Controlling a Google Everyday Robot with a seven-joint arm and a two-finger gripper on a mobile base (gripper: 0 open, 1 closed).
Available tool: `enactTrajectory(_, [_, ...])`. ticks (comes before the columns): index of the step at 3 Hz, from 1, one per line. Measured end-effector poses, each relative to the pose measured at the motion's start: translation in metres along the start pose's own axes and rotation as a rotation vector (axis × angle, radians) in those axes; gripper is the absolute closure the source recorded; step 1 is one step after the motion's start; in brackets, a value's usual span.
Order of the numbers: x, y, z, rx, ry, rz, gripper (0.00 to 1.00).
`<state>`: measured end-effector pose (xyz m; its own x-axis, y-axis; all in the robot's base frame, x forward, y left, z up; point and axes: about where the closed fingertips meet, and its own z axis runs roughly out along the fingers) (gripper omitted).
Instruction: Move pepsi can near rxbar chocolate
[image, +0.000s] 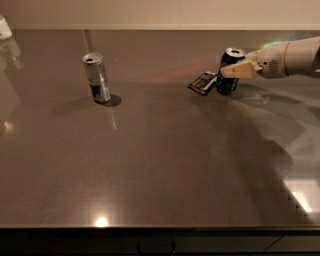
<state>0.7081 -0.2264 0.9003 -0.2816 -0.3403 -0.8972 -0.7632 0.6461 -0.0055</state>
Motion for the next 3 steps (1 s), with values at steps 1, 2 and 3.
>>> enactTrajectory(1, [0.0019,-0.0022,-0.0009,-0.002,-0.005,0.001,0.07])
enactTrajectory(2, [0.0022,-0.0028,-0.0007,-0.003,-0.007,-0.001,0.0])
enactTrajectory(3, [0.0022,-0.0027,-0.0006,-0.003,-0.007,-0.001,0.0])
